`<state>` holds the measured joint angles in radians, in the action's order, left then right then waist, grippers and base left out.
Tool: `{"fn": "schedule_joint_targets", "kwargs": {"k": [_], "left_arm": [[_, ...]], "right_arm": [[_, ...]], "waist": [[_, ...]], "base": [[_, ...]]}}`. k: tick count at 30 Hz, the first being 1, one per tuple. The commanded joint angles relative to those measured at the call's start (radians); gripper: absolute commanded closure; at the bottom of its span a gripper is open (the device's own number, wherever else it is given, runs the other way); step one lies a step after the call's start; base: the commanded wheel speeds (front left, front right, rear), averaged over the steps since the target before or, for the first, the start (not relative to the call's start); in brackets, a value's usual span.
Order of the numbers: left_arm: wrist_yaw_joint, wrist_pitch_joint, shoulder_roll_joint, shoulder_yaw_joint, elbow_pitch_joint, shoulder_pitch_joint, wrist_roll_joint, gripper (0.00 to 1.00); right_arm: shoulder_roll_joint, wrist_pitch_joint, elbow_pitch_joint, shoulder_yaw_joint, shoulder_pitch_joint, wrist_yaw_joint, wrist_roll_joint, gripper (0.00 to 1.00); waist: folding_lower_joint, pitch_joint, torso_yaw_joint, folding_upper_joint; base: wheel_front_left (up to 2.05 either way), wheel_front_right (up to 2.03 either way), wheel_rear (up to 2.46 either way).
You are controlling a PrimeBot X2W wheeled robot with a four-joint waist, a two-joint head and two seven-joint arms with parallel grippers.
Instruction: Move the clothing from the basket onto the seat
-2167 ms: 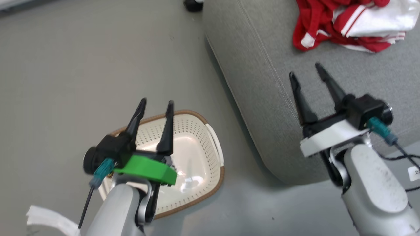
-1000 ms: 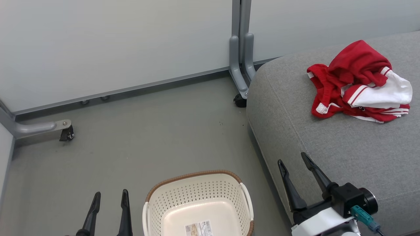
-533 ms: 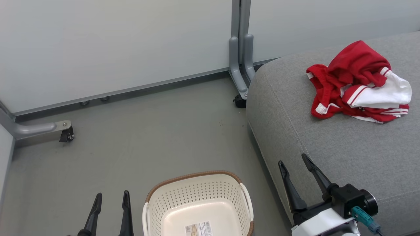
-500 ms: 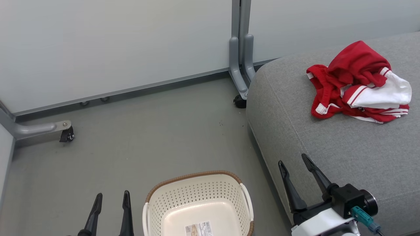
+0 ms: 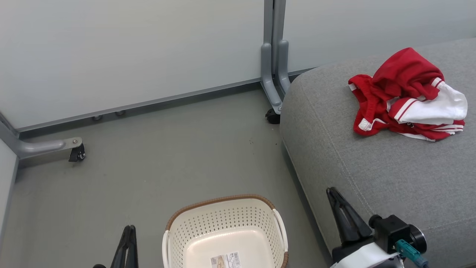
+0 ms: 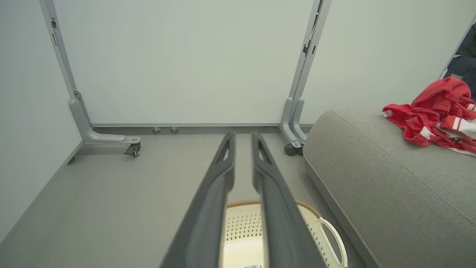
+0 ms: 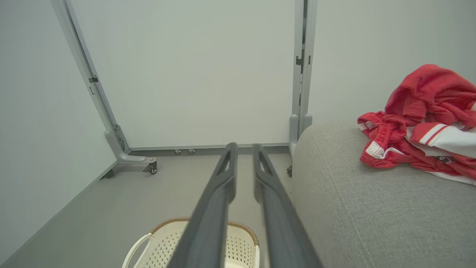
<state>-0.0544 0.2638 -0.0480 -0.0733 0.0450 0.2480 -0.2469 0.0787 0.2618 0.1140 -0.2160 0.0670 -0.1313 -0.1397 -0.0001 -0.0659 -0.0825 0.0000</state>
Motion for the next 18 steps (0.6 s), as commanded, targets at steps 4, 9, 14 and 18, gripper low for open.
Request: {"fn": "schedule_joint_targets", "kwargs": {"k": [4,9,14,18], "left_arm": [[-0.003,-0.019,-0.005,0.005,-0.002,-0.020,-0.097,1.00],[-0.008,-0.040,-0.011,0.012,0.014,-0.046,-0.195,1.00],[-0.014,-0.058,-0.015,0.018,0.029,-0.069,-0.281,1.00],[-0.018,-0.073,-0.018,0.023,0.041,-0.087,-0.348,1.00]], "right_arm": [[0.003,-0.016,-0.008,0.013,-0.009,0.000,-0.106,1.00],[0.008,-0.036,0.004,0.028,-0.025,0.000,-0.212,1.00],[0.012,-0.054,0.014,0.041,-0.038,0.000,-0.307,1.00],[0.014,-0.068,0.021,0.052,-0.047,0.000,-0.379,1.00]], "waist": [[0.0001,0.003,0.003,0.0000],[0.0001,0.006,0.006,0.0000],[0.0001,0.008,0.010,0.0000],[0.0001,0.010,0.012,0.0000]], "base": [[0.00,0.00,0.00],[0.00,0.00,0.00],[0.00,0.00,0.00],[0.00,0.00,0.00]]}}
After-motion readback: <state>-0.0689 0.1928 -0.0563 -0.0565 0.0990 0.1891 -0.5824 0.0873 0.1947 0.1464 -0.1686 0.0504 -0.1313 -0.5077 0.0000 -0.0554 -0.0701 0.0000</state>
